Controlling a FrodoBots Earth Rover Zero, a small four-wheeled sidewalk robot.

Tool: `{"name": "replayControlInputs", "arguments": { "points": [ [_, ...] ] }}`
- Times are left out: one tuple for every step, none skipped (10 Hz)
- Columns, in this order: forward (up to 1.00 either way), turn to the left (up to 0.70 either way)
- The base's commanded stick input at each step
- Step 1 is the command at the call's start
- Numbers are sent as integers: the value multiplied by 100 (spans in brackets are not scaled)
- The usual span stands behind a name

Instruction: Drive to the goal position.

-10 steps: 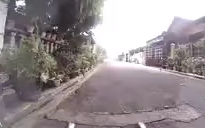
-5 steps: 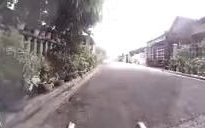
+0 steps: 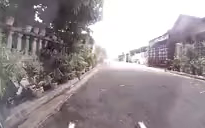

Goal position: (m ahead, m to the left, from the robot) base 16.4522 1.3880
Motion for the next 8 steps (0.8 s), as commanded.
{"name": "replayControlInputs", "arguments": {
  "points": [
    [70,-5],
    [70,-14],
    [70,-14],
    [70,-14],
    [70,-2],
    [70,0],
    [70,0],
    [70,0]
  ]
}}
